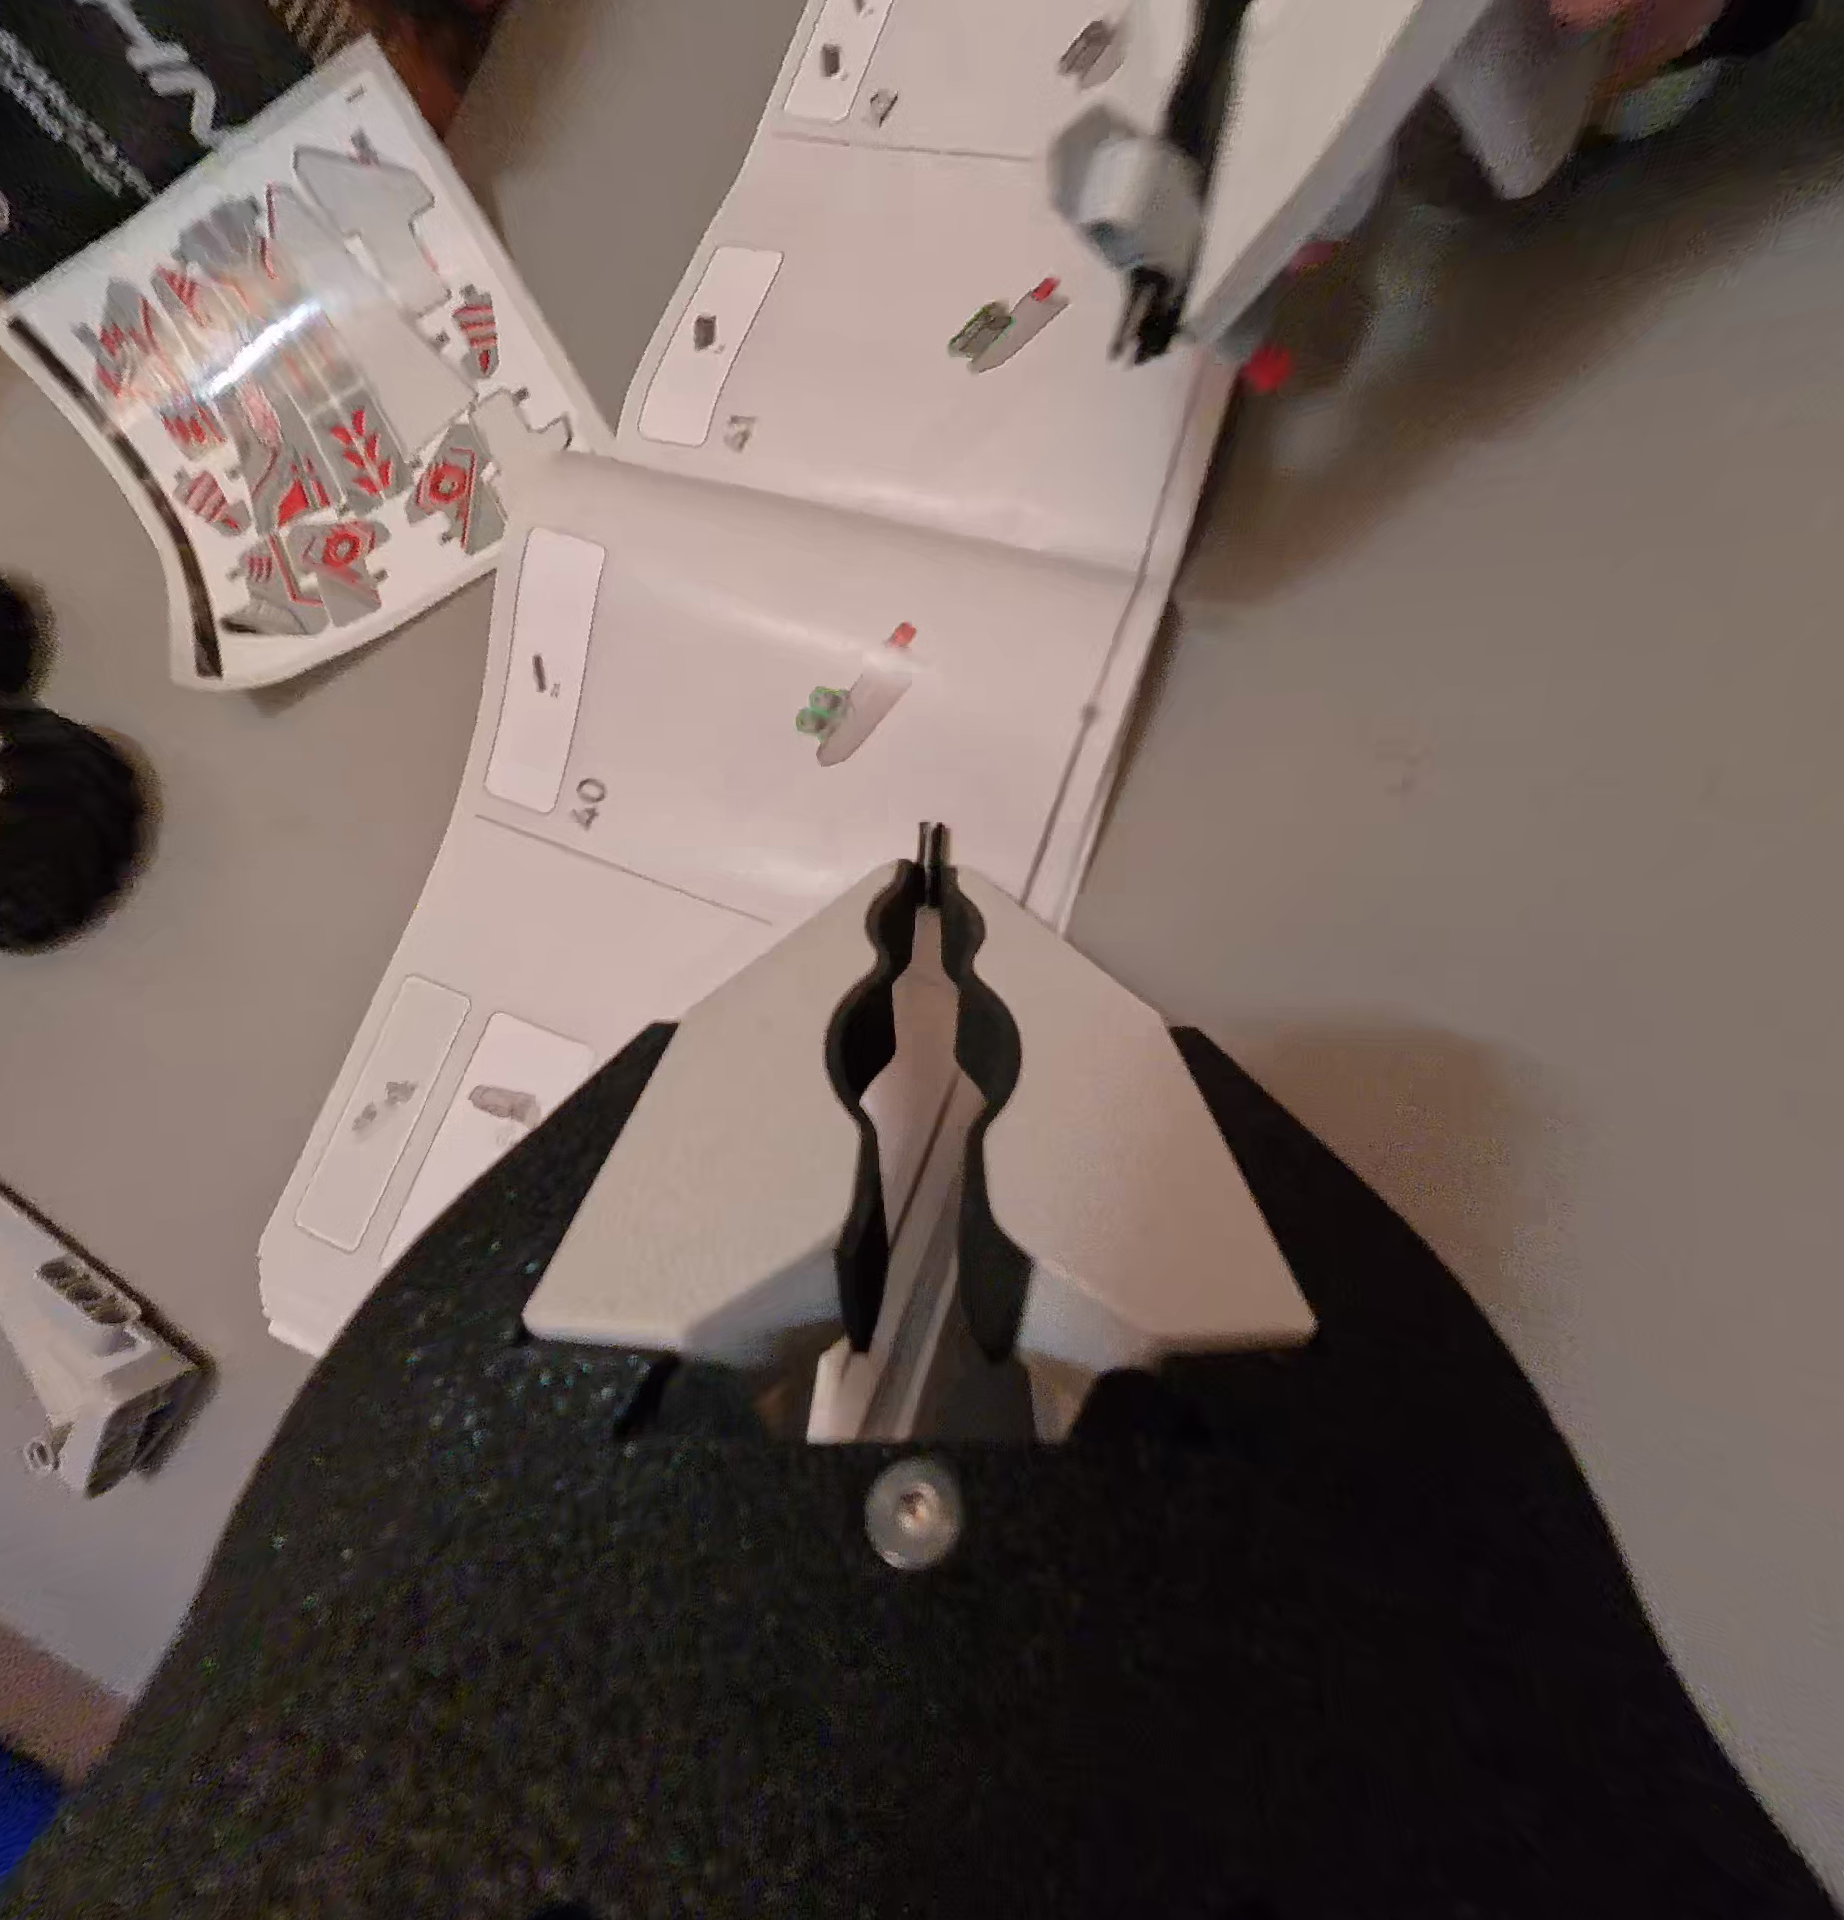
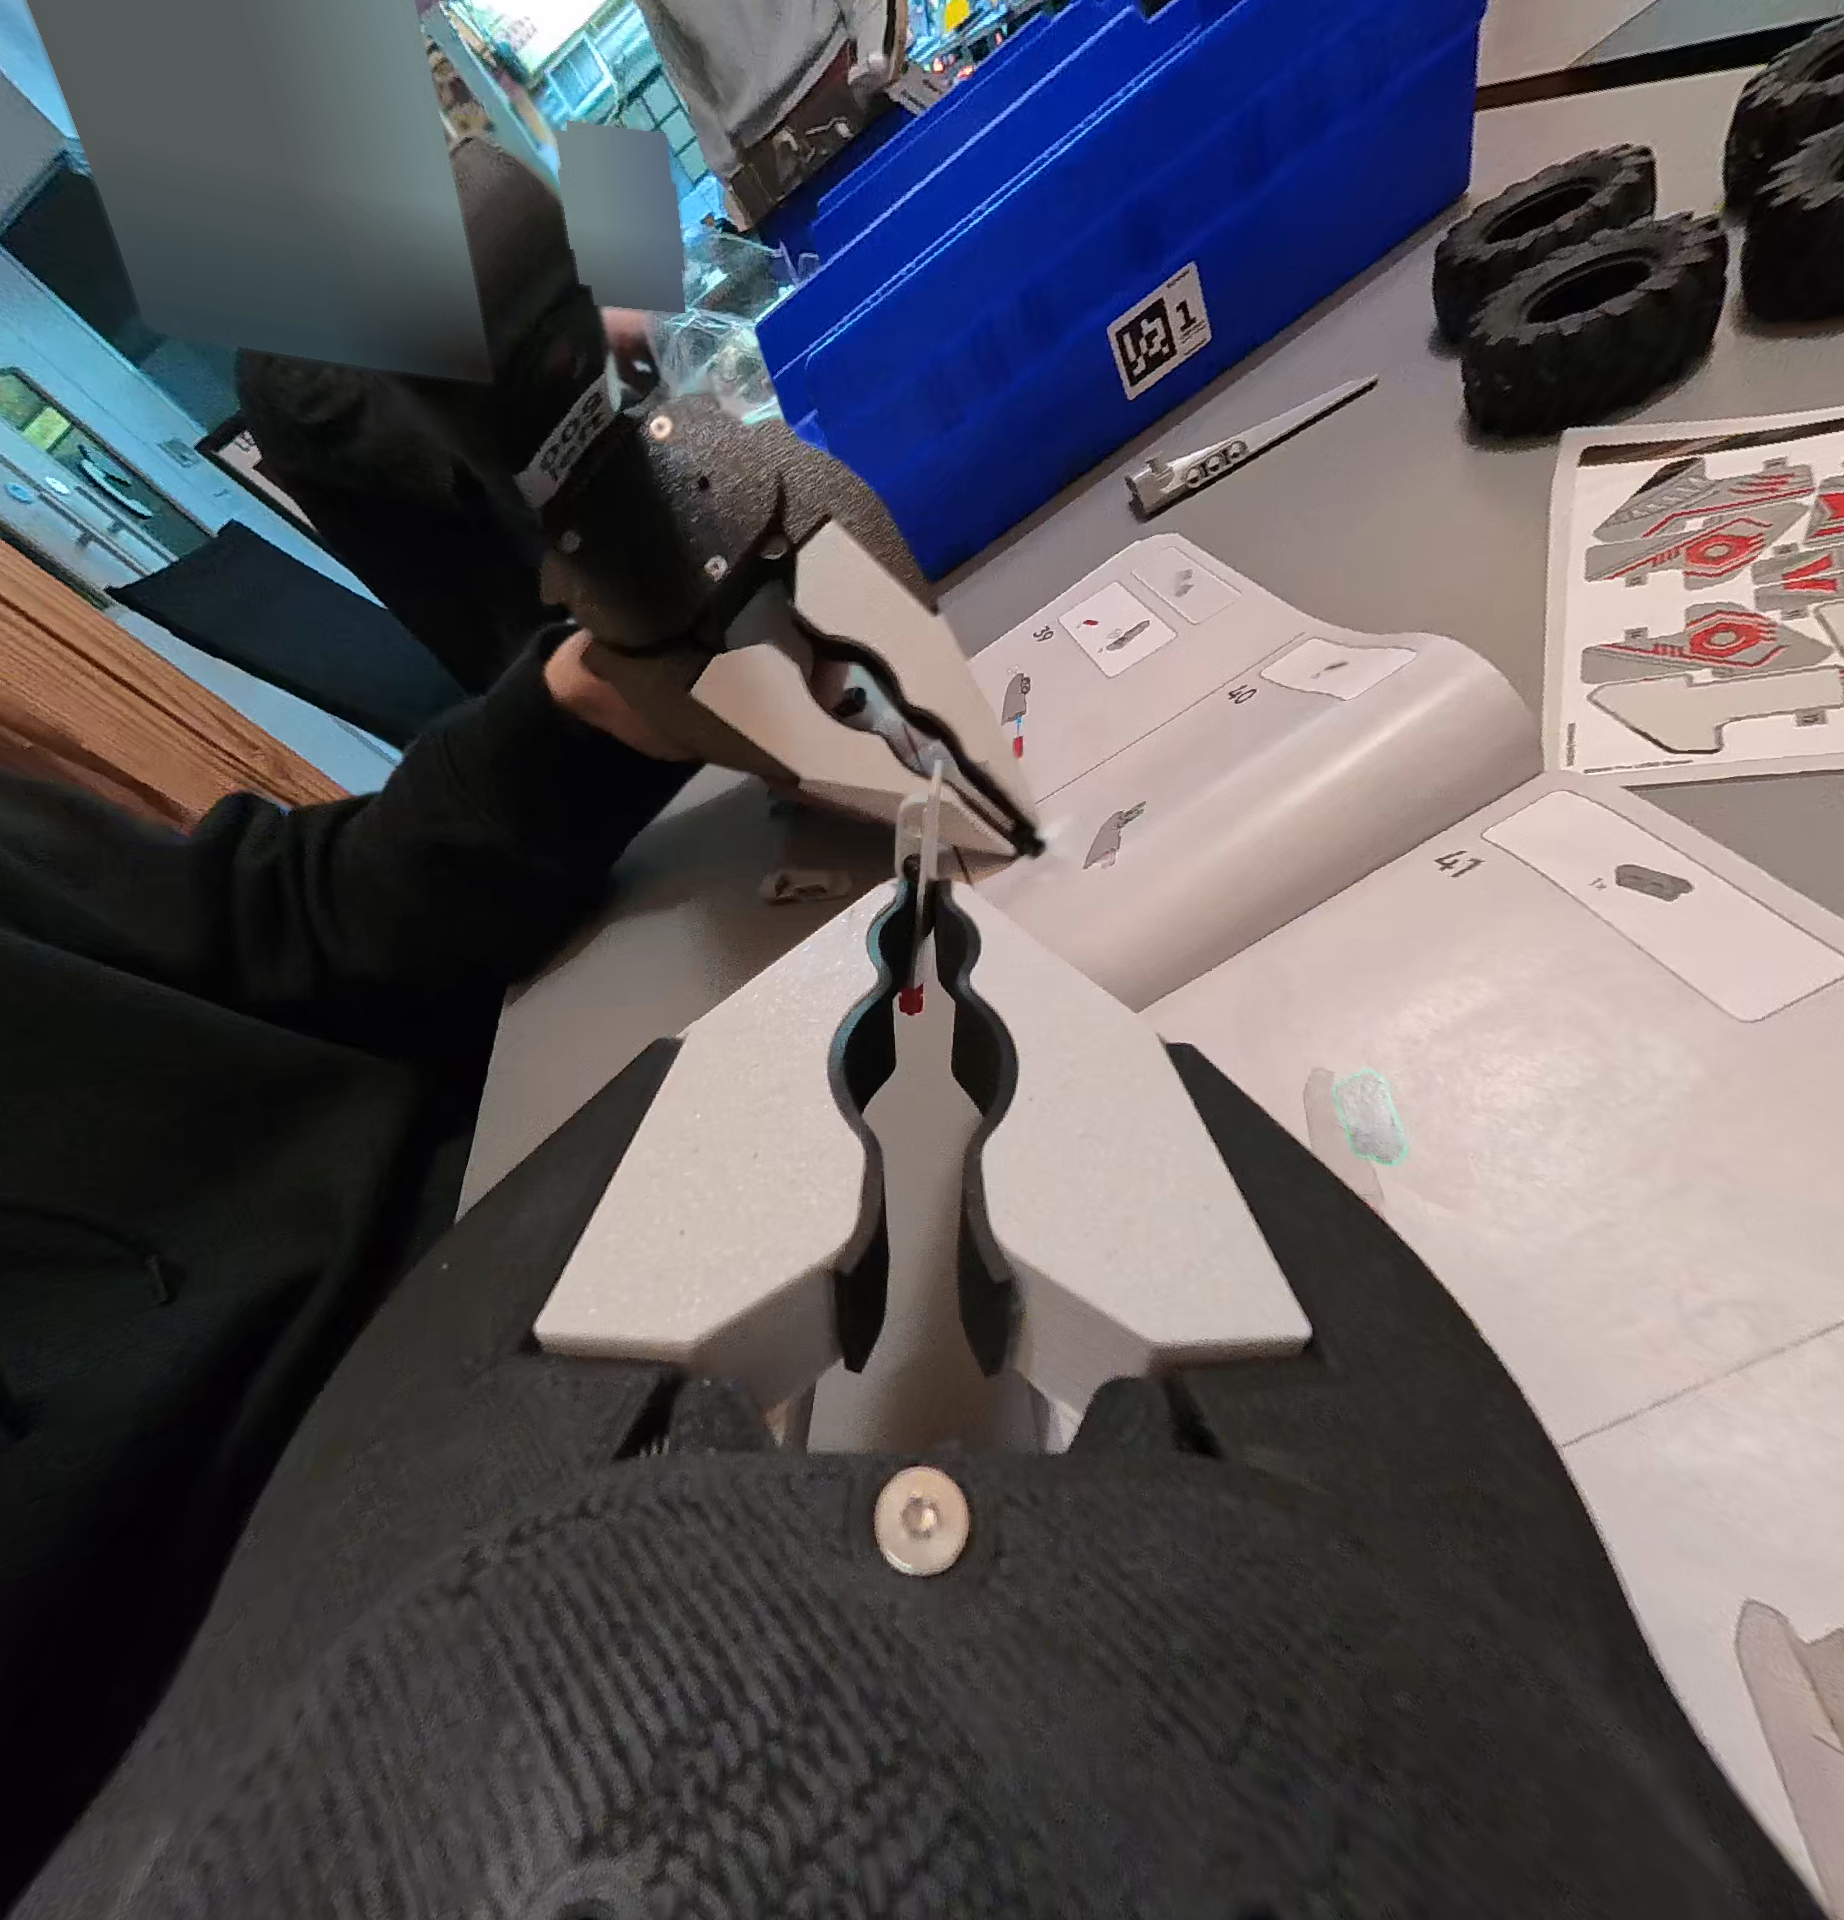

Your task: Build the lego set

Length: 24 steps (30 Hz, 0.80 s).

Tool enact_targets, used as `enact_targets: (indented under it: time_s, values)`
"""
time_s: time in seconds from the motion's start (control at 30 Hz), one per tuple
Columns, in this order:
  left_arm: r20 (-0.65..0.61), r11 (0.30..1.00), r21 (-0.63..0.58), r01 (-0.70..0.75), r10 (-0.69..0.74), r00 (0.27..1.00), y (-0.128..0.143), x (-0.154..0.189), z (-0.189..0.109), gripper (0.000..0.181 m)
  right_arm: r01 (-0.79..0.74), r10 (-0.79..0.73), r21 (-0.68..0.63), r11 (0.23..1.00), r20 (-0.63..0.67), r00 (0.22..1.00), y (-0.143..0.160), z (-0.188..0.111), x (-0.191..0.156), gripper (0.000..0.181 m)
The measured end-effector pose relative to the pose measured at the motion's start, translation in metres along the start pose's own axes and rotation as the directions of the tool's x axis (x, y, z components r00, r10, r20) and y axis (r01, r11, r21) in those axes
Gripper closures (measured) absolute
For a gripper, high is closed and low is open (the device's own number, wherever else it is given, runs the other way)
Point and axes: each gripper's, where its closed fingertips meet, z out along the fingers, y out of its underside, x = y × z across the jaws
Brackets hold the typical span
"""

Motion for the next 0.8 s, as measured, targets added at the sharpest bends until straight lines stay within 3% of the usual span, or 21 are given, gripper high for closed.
enact_targets:
  time_s: [0.03,0.2,0.33,0.8]
  values:
    - [0.010,0.999,0.031,-0.013,0.013,1.000,-0.006,0.003,-0.003,0.179,0.002,-0.002,0.004,1.000,0.003,1.000,-0.001,0.000,-0.001,0.180]
    - [0.133,0.972,0.190,-0.141,0.117,0.984,-0.042,0.010,-0.021,0.179,0.021,-0.021,-0.002,1.000,0.029,0.999,0.000,0.000,-0.006,0.180]
    - [0.225,0.938,0.214,-0.274,0.226,0.948,-0.058,0.017,-0.024,0.179,0.070,-0.067,-0.057,0.996,0.052,0.996,0.008,0.005,-0.013,0.179]
    - [0.138,0.928,0.292,-0.231,0.198,0.970,-0.064,0.030,-0.023,0.179,0.067,-0.062,-0.097,0.993,0.047,0.997,0.013,0.010,-0.012,0.179]
